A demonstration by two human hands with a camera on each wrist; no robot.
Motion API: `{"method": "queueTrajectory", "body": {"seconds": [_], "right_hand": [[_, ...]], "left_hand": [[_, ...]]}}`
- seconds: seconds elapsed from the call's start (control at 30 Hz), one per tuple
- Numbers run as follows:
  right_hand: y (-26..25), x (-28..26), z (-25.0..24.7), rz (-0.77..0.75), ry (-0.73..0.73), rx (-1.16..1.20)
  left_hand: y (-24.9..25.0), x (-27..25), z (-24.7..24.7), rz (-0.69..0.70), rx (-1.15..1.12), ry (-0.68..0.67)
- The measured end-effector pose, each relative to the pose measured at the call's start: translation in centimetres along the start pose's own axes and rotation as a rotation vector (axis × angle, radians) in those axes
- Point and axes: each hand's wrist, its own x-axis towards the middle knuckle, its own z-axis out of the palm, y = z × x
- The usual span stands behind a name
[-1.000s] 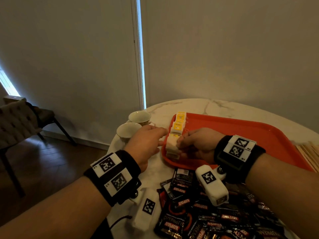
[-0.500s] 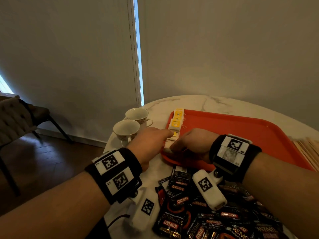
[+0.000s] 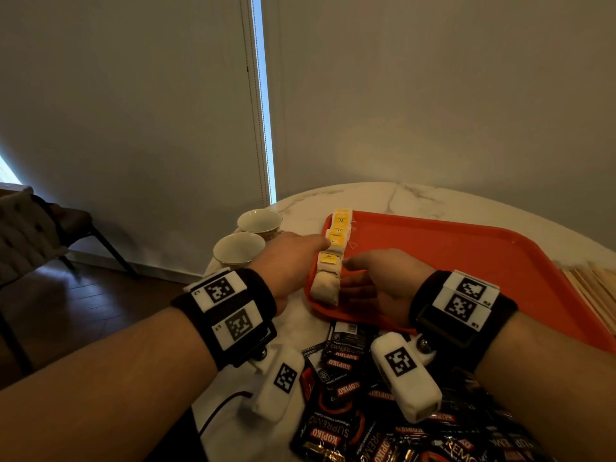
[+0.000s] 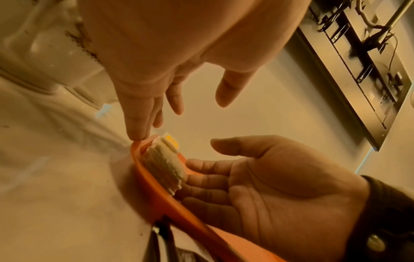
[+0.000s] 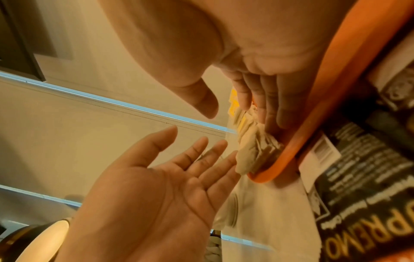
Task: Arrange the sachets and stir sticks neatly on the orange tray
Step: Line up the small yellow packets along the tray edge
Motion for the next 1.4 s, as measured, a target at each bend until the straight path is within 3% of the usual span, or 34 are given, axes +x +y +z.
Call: {"method": "queueTrajectory", "body": {"seconds": [0.3, 0.73, 0.93, 1.23, 1.4], "right_hand": [[-0.9, 0.2, -0.6, -0.09, 0.068, 0.023], [-1.3, 2.4, -0.5, -0.054, 0.02, 0.108], [-2.6, 4.0, -1.5, -0.101, 0.099, 0.115], [-2.7, 6.4, -1.1, -0.06, 0.042, 0.14], [-3.8, 7.2, -2.0, -0.094, 0.115, 0.172]], "left_hand": [[0.8, 1.3, 1.1, 0.047, 0.046, -0.029], [1.1, 4.2, 2.3, 0.05, 0.078, -0.008], [1.8, 5.5, 2.3, 0.035, 0.09, 0.064], [2.5, 6.8, 2.6, 0.005, 0.084, 0.05], [2.7, 7.4, 2.5, 0.002, 0.109, 0.06]]}}
